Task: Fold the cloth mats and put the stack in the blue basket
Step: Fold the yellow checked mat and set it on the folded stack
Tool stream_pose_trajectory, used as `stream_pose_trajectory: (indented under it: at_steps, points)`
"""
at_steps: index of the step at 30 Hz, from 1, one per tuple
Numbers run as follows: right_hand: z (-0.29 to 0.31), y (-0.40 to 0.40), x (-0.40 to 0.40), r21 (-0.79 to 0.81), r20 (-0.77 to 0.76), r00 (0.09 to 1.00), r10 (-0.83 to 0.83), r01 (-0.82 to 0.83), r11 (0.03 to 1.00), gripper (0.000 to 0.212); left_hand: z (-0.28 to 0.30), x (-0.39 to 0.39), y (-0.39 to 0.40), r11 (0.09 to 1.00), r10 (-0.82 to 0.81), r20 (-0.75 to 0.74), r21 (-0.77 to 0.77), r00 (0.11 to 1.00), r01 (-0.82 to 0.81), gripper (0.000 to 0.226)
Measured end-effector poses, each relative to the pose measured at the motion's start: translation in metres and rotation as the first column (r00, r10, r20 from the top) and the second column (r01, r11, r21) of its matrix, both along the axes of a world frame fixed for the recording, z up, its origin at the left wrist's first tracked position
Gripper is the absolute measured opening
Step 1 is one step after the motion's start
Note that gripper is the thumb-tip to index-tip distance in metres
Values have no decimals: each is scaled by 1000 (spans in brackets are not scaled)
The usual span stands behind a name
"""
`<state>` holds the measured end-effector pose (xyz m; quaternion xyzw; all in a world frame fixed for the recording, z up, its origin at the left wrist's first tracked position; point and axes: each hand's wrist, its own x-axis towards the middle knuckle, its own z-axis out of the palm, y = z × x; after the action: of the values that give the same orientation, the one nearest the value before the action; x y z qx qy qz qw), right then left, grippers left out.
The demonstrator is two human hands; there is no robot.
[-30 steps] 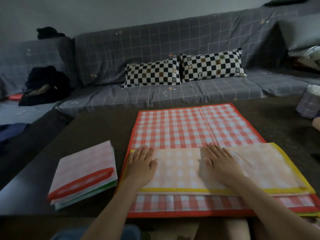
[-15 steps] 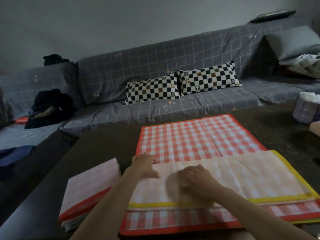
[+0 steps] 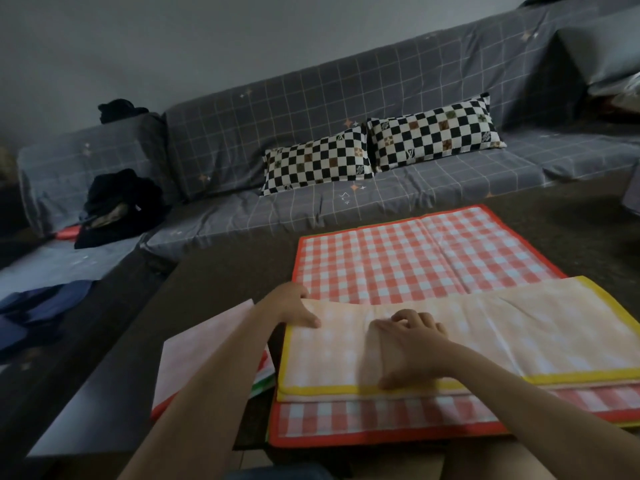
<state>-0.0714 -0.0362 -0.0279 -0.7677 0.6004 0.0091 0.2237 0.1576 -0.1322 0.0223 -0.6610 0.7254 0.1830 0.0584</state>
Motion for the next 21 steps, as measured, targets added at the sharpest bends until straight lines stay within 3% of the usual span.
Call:
stream_pose_trajectory:
  at_steps: [7, 11, 14, 17, 21]
  points:
    - [9, 5, 0, 15, -35, 998, 48, -48, 999, 97, 28, 22, 15, 978, 210, -442, 96, 872, -187, 16]
    - [20, 16, 3, -2, -41, 999, 35, -36, 999, 99, 38, 9, 19, 939, 323, -732, 170, 600, -297, 21]
    - [20, 22, 1, -65, -9, 996, 92, -93, 994, 78, 49, -18, 23, 940, 313, -829, 199, 464, -279, 9]
    - [16, 28, -15, -97, 196, 973, 120, -102, 990, 54, 62, -47, 24, 937, 312, -856, 206, 412, -282, 9]
    - [8, 37, -49, -50, 473, 873, -117, 160, 986, 74, 67, -84, 21, 934, 326, -888, 250, 323, -256, 11]
